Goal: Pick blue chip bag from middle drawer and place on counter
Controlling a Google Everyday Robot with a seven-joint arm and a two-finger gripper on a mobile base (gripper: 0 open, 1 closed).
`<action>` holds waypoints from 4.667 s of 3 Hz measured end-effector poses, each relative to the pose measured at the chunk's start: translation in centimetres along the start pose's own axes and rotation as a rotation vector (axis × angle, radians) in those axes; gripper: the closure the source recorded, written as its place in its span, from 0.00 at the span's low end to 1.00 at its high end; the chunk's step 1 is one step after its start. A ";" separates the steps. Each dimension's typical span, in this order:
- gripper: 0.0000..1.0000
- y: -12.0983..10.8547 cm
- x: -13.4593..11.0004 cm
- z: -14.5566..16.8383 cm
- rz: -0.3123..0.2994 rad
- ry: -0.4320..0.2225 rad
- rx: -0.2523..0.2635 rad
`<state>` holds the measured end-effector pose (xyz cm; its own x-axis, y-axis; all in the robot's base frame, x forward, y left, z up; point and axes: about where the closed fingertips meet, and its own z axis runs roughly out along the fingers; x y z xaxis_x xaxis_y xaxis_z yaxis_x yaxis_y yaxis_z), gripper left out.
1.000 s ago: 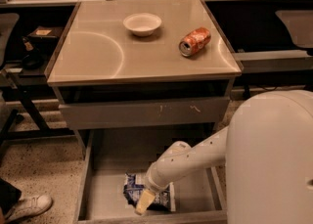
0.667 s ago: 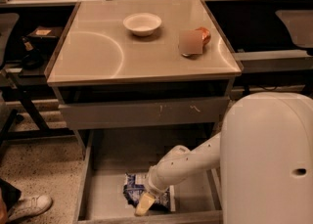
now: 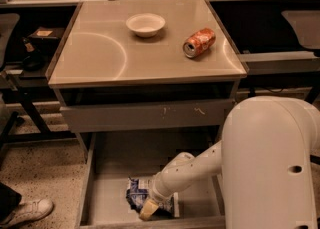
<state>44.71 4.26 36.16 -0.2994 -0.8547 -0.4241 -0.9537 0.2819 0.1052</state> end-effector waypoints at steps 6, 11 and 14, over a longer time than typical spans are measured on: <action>1.00 1.9 -3.8 -6.3 0.027 0.026 -0.010; 1.00 1.7 -9.6 -19.2 -0.011 -0.011 0.039; 1.00 -0.3 -19.2 -34.5 -0.092 -0.043 0.111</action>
Offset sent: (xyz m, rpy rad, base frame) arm 0.0000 0.0000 0.0000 0.0000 0.0000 0.0000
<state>49.75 5.54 75.28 -0.2076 -0.8602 -0.4657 -0.9671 0.2520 -0.0344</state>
